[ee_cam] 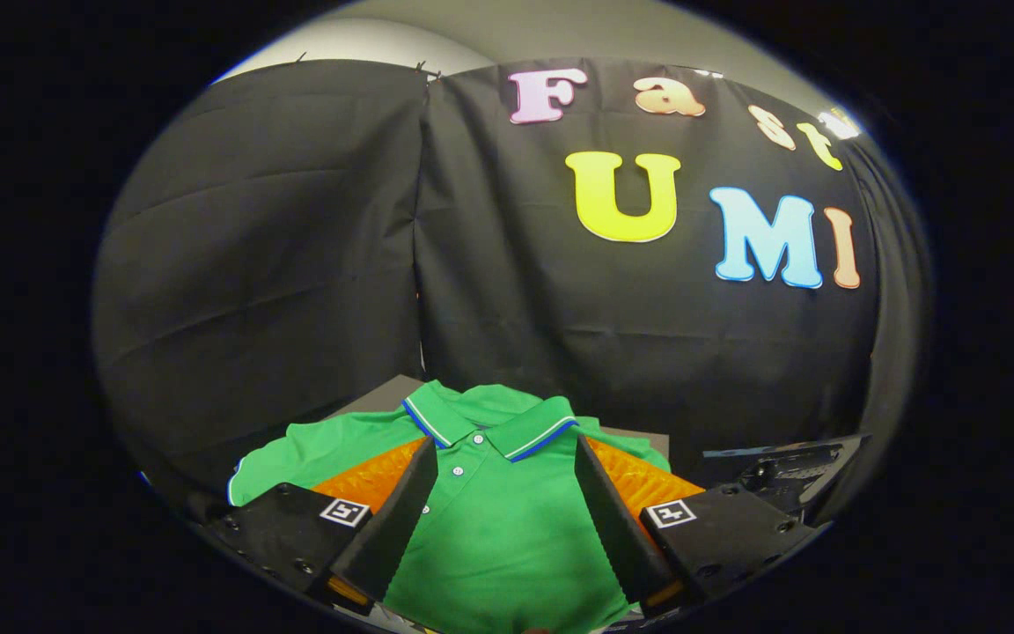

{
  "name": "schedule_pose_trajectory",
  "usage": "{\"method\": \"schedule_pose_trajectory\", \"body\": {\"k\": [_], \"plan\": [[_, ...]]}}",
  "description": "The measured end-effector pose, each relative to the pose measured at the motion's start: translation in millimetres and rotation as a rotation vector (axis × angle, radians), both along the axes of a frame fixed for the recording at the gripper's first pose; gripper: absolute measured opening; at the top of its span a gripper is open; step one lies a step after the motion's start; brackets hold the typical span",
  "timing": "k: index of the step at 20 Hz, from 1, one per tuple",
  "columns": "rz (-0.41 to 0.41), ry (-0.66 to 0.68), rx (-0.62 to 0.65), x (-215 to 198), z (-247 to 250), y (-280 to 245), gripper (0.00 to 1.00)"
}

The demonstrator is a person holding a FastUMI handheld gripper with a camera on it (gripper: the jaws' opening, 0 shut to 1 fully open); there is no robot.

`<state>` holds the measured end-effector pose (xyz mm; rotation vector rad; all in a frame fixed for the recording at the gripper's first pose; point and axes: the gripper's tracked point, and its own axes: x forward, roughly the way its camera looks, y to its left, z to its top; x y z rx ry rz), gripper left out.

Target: Put the clothes into the washing machine and then close the washing machine lid.

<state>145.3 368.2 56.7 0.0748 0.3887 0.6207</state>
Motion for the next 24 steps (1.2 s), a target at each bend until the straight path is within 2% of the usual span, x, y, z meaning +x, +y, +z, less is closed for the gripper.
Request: {"method": "schedule_pose_trajectory", "body": {"k": [5,9,14,20,24], "plan": [[0.043,0.146,-0.049,6,-31,29,0.98],[0.065,0.213,-0.108,3,-52,46,0.98],[0.105,0.249,-0.165,-4,-63,61,0.98],[0.131,0.243,-0.179,-4,-62,64,0.98],[0.133,0.256,-0.181,-4,-61,64,0.88]]}}
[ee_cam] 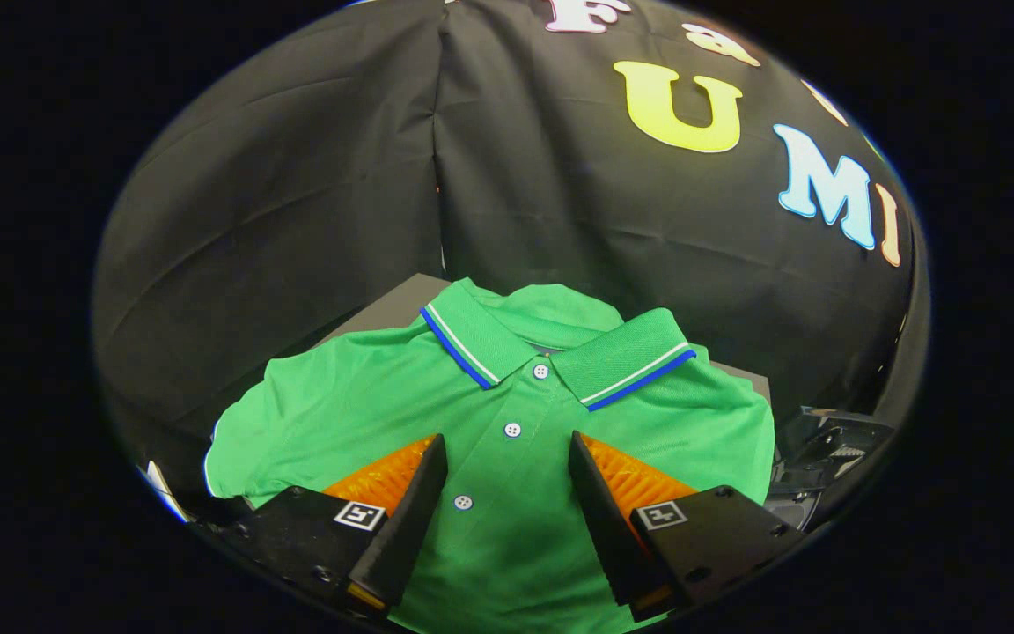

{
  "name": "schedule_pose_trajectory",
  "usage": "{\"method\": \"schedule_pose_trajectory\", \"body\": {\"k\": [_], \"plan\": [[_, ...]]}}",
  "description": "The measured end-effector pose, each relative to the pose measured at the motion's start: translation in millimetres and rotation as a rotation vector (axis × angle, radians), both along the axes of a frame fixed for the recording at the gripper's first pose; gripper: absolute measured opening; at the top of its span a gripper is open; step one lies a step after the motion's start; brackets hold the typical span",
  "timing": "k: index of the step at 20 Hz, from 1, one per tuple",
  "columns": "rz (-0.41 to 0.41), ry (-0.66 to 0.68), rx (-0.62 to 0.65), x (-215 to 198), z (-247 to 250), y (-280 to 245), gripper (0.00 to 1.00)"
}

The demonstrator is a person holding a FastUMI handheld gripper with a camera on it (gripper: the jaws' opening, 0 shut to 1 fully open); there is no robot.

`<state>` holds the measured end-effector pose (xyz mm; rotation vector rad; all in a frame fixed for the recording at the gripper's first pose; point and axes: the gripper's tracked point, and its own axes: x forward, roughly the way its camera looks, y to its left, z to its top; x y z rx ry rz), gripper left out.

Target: Put the clothes into the washing machine and then close the washing machine lid.

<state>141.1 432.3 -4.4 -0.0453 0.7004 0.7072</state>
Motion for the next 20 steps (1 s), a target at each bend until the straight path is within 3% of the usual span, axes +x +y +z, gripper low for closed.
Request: {"method": "schedule_pose_trajectory", "body": {"k": [2,4,6,8,10,11,20], "plan": [[0.000,0.013,0.008,-1,0,2,0.88],[-0.019,0.005,0.025,-6,3,5,0.39],[0.011,-0.032,0.024,-3,5,7,0.39],[0.006,-0.038,0.046,-8,6,8,0.11],[0.000,-0.037,0.066,-5,5,10,0.11],[-0.006,-0.043,0.074,-7,8,9,0.02],[-0.084,-0.081,0.292,-3,58,-14,0.01]]}}
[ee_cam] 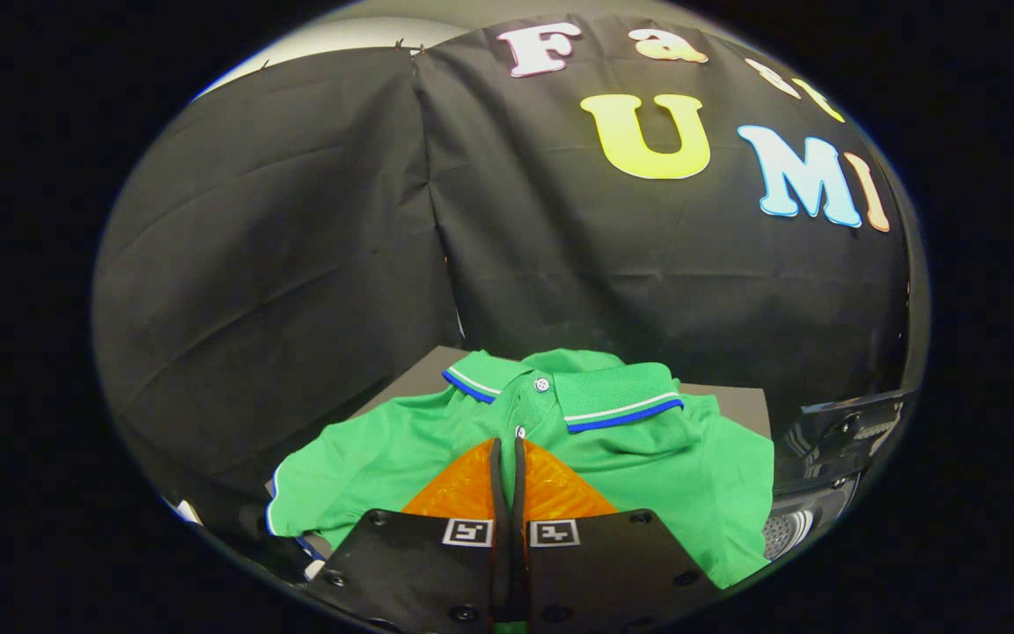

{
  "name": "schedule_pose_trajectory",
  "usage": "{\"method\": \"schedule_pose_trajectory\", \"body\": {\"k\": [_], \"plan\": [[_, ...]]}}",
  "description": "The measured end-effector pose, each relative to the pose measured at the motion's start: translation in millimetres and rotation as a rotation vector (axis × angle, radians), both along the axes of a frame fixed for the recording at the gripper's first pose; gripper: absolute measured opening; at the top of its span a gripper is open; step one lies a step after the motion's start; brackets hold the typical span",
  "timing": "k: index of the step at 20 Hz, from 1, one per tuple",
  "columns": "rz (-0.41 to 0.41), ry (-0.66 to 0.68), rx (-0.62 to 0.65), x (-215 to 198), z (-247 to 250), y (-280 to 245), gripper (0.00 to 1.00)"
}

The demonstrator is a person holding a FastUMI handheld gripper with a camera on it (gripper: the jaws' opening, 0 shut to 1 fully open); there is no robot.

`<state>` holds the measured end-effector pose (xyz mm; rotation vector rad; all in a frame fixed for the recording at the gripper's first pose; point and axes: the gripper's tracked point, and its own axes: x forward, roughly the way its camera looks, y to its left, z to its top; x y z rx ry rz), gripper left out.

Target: Put the clothes into the washing machine and then close the washing machine lid.

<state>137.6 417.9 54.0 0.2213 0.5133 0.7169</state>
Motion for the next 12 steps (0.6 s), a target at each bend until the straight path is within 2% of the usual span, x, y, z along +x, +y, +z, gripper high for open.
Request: {"method": "schedule_pose_trajectory", "body": {"k": [4,12], "plan": [[-0.066,-0.072,0.045,7,25,-26,0.01],[-0.156,-0.110,0.096,9,47,-86,0.01]]}}
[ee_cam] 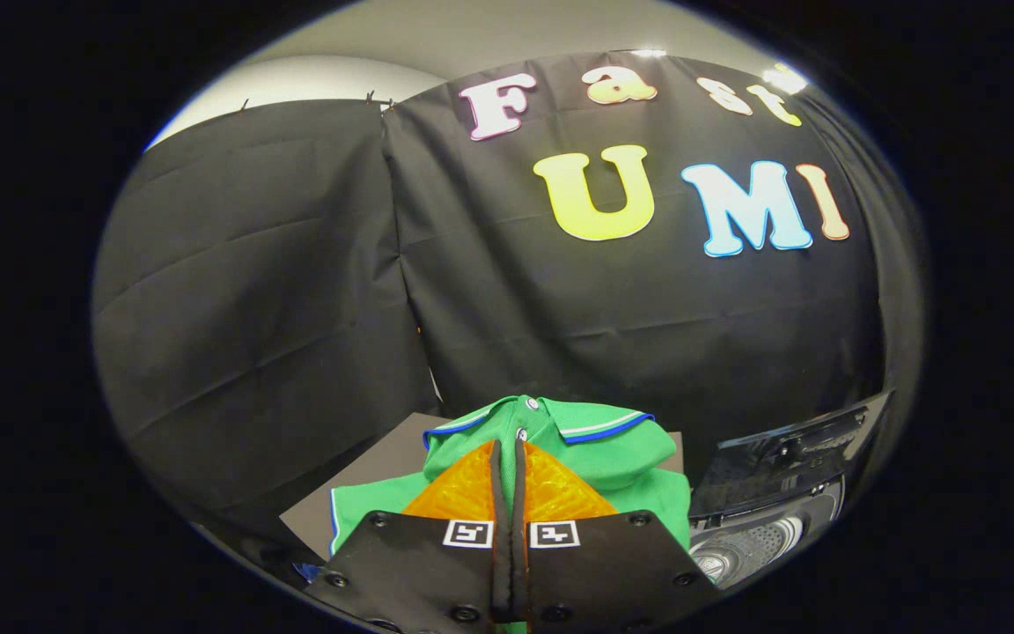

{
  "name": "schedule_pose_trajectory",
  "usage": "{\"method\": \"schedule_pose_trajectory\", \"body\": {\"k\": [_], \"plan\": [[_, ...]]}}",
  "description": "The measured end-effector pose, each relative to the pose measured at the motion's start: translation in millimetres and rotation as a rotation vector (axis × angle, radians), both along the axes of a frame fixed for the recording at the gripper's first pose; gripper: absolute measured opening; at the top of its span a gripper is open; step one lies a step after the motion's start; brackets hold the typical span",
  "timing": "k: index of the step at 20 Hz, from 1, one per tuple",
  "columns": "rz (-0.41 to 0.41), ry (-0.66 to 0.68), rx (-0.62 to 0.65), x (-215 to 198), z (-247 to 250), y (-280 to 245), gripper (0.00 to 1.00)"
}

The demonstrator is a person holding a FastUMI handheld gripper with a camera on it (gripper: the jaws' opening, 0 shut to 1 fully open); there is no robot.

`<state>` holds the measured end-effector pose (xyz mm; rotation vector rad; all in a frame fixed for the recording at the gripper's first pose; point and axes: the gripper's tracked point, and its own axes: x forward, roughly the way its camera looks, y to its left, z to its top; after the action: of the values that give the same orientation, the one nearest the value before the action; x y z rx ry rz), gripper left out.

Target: Put the clothes into the washing machine and then close the washing machine lid.

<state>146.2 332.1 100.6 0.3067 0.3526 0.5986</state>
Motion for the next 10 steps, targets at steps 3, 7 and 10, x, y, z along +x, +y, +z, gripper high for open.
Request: {"method": "schedule_pose_trajectory", "body": {"k": [3,7,10], "plan": [[-0.032,-0.004,0.008,2,0,-28,0.01],[-0.050,-0.002,0.015,4,-5,-64,0.01],[-0.066,0.003,0.019,8,-11,-93,0.01]]}}
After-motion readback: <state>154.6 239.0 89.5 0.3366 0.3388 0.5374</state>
